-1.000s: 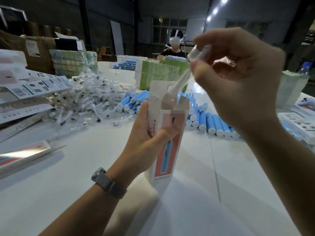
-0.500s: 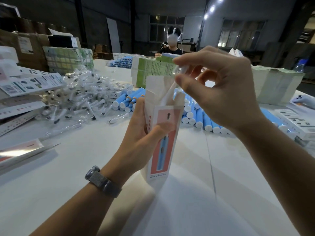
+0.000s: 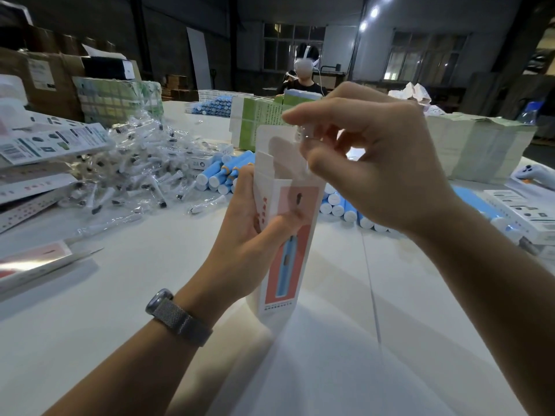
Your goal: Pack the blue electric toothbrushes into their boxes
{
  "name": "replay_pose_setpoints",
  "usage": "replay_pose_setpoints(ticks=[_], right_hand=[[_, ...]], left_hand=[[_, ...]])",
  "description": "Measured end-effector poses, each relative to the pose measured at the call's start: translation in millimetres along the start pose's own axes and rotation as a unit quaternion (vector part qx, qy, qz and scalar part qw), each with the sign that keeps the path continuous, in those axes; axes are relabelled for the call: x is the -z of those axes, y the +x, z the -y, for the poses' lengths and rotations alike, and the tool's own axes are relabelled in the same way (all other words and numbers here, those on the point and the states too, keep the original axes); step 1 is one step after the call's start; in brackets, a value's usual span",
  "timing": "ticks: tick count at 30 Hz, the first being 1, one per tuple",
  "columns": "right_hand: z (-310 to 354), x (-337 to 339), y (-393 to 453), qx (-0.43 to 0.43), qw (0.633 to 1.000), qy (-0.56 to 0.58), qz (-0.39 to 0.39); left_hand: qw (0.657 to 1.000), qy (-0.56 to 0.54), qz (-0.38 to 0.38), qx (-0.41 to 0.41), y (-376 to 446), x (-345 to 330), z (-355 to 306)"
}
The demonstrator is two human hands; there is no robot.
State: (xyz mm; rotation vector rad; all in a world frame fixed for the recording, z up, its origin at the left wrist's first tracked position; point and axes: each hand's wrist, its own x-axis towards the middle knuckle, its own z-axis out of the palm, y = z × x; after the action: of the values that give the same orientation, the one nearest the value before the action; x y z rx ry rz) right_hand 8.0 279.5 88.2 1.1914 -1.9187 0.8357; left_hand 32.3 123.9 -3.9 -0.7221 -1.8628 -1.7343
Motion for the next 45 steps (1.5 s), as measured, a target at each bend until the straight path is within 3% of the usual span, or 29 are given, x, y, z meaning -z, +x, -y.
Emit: replay_pose_setpoints(ticks=[6,13,21,23,27,37,40,45], right_hand=[[-3.2,0.6,-2.1,-0.077,0.995,0.068,-0.012],[3.0,-9.4,-1.4,-0.097,0.987,0.116,-0.049],[3.1,3.6,1.7,-0.041,0.995,0.054,-0.079],[1.3,5.8,2.5,-0.039,0.996,0.063,-0.058],[-1.3,-2.4,-2.1,-0.057,0.995,0.043,0.064],[-11.6,-14.0,-12.3,-0.107,0.989,0.073,0.064],[-15.5,-19.1,-19.5,-0.111,0.986,0.119,0.043],[-13.0,-42.2,-33.7,-0.121,0.969,0.208,-0.061]], left_hand=[[1.0,0.01,-0.005,0.01,-0.7,-0.3,-1.1],[1.0,0.015,-0.015,0.005,-0.8,-1.7,-2.4],[0.999,0.031,-0.024,-0.008,0.6,-1.6,0.7],[0.999,0.032,-0.026,-0.009,0.6,-1.4,1.0],[0.999,0.03,-0.023,-0.022,1.4,-1.2,2.6],[0.999,0.028,-0.023,-0.04,-0.1,-2.6,4.9],[0.997,0.016,-0.039,-0.059,-1.6,-4.7,5.4],[0.994,0.01,-0.047,-0.094,-0.5,-6.2,8.3]])
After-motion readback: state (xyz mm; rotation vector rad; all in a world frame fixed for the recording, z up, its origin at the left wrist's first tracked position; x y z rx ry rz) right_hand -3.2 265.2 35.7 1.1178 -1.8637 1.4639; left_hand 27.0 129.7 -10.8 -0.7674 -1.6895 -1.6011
